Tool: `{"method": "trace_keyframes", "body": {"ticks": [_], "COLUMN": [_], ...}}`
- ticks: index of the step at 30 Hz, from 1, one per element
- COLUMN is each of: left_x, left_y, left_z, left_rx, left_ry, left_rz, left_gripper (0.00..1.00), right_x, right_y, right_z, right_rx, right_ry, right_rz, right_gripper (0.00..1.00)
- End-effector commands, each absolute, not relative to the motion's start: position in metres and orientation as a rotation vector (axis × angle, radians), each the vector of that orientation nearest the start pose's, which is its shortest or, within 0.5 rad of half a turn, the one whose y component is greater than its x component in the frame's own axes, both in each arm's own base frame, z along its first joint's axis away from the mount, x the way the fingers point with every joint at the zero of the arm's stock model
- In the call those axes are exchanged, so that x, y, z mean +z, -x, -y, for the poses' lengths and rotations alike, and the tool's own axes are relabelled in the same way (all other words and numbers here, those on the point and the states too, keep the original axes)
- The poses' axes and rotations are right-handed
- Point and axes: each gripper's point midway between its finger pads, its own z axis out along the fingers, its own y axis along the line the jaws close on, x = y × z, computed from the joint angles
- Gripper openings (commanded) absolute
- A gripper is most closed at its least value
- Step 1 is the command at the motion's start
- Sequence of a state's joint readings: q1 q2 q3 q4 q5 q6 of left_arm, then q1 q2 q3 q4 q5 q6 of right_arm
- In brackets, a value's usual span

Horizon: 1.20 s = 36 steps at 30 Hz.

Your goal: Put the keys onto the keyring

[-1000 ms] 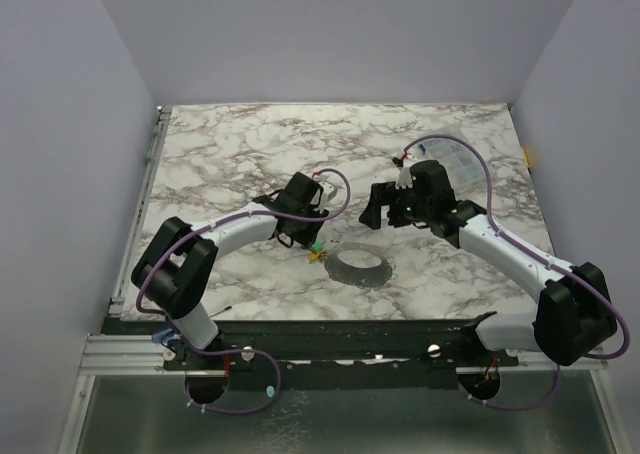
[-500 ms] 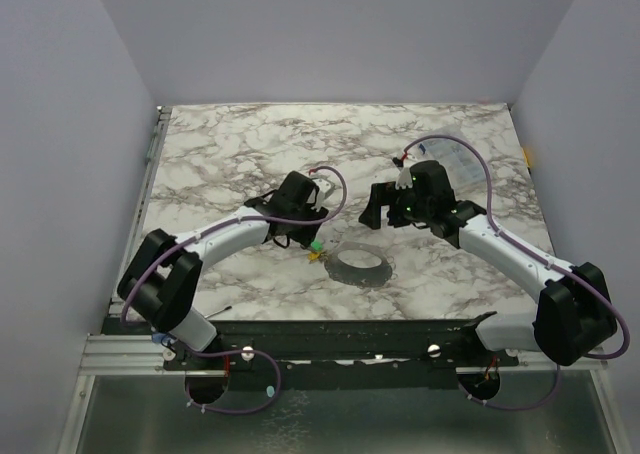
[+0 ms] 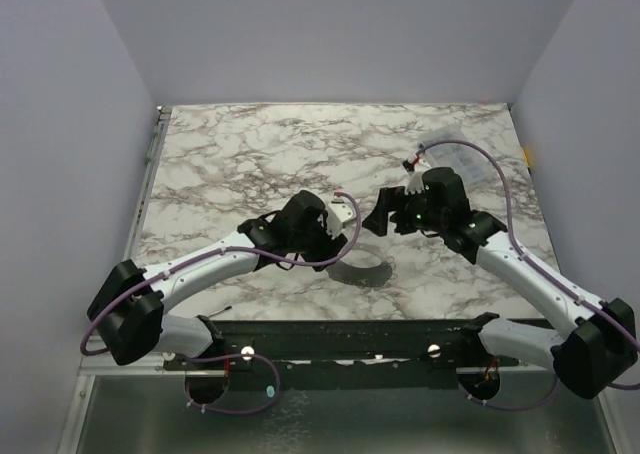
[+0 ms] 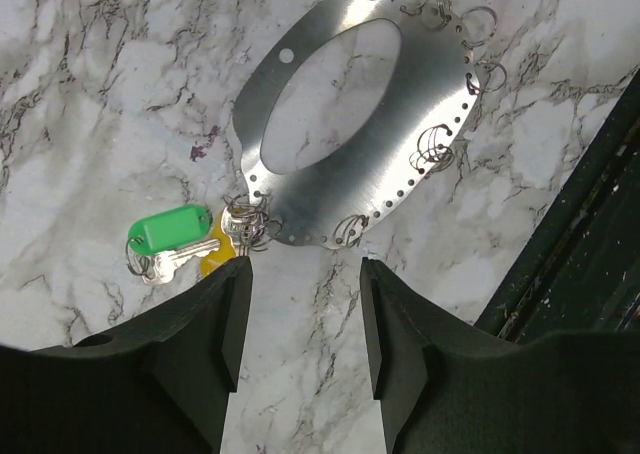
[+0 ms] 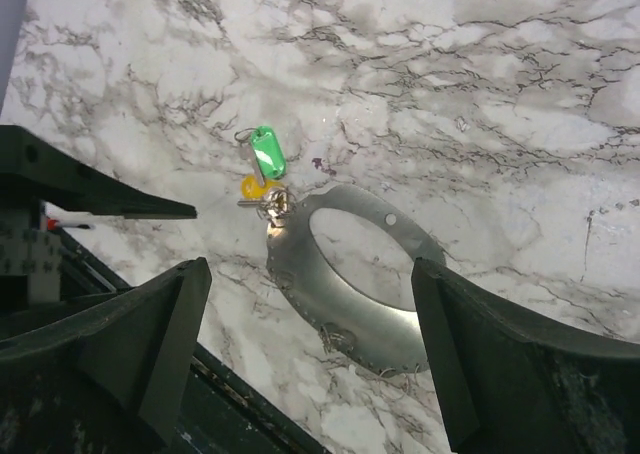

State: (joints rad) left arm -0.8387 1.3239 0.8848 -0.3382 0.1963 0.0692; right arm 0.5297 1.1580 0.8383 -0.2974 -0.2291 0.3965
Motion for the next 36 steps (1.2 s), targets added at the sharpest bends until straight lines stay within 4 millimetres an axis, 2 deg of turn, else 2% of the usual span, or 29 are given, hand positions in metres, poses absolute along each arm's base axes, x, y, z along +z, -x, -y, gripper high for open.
{"method": "trace_keyframes", "body": {"ticks": [1,6,10,21,36], "left_x": [0.104,0.086,0.072,0.049,0.035], "left_y": [-0.197,-0.186,-0.184,-0.185,-0.179], "left_z": [0.286,0.293,0.296,0.302,0.309], "left_rx": [-0.610,-0.597,-0.589,-0.570,-0.623], "left_ry": [-1.229,-1.278,-1.300,-1.352,-1.387], "left_rz": [-2.122,-2.175,-2.214,-2.272,-2.313], "left_gripper": [0.53,0.53,0.51,0.48,0.37], "right_x": [0.189,0.220,0.226,0.217,0.204], "right_y": [-0.246,-0.237,-0.233,-0.221,-0.223], "right_z": [-0.213,-0.208,-0.206,-0.202,-0.204], "right_rx": [0.786,0.805,0.798,0.815,0.808], "right_ry": [0.280,0.319,0.337,0.353,0.381], "right_rz": [-2.224,-2.128,-2.129,-2.141,-2.155], "right_gripper": [0.93,0.93,0.93,0.93,0.93]}}
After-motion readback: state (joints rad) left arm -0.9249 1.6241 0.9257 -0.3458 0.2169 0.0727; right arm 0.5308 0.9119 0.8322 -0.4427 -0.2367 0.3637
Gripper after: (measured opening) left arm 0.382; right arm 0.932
